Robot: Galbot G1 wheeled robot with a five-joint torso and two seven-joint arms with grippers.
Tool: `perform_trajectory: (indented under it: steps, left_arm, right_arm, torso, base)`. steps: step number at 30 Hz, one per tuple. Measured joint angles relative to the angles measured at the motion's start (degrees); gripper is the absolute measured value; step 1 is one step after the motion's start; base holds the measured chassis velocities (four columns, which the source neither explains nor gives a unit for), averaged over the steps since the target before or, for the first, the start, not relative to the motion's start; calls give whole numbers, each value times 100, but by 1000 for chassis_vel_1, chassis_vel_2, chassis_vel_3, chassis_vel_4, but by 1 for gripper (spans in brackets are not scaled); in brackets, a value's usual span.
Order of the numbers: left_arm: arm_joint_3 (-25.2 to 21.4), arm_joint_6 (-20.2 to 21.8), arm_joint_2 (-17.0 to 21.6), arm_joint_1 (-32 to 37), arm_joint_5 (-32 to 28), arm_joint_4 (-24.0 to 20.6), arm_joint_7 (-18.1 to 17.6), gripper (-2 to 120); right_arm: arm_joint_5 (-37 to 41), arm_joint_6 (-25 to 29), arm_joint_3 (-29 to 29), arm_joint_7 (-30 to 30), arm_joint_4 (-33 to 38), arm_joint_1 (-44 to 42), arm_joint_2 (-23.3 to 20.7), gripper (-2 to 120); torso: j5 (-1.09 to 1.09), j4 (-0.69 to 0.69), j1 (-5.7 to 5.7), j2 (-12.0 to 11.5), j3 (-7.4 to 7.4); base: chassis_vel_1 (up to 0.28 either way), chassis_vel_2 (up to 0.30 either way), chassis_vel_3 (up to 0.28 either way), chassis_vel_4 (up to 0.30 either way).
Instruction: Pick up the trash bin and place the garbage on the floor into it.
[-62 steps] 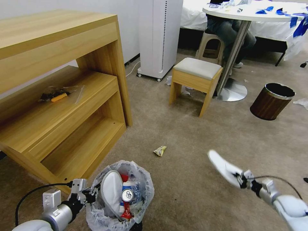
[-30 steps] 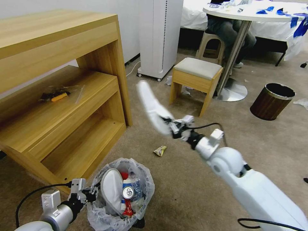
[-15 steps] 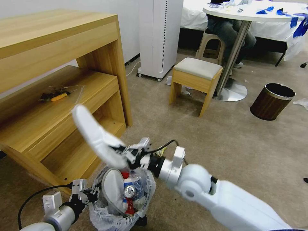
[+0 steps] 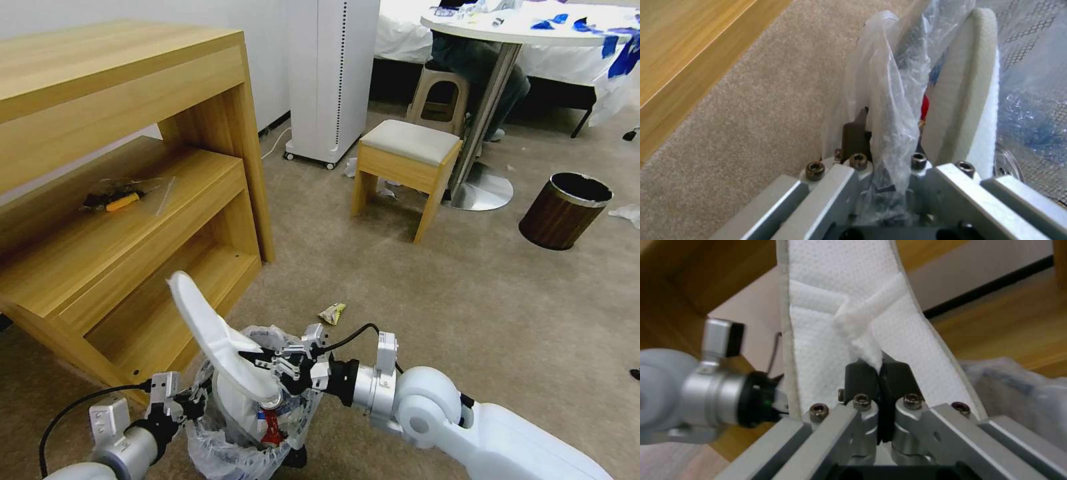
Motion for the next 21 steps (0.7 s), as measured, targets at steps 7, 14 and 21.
perform_trajectory:
  steps: [7,14,21]
  left_arm:
    - [-45,0,20,33,-13,-28,16,0]
    - [-62,-2,16,17,-25,-23,26,0]
    - [-60,-7,8,-4,-28,6,30,0]
  right_arm:
    - [-54,8,-96,-335,-412,162,95,0]
    - [-58,-133,-290,-649,-624,320,129,0]
    - [-180,-123,-416,-767,-880,421,236,0]
  torso:
    - [-1,0,0,0,0]
    - [-1,0,0,0,0]
    - [-1,1,0,0,0]
  base:
    - [0,0,0,0]
    - [0,0,0,0]
    - [0,0,0,0]
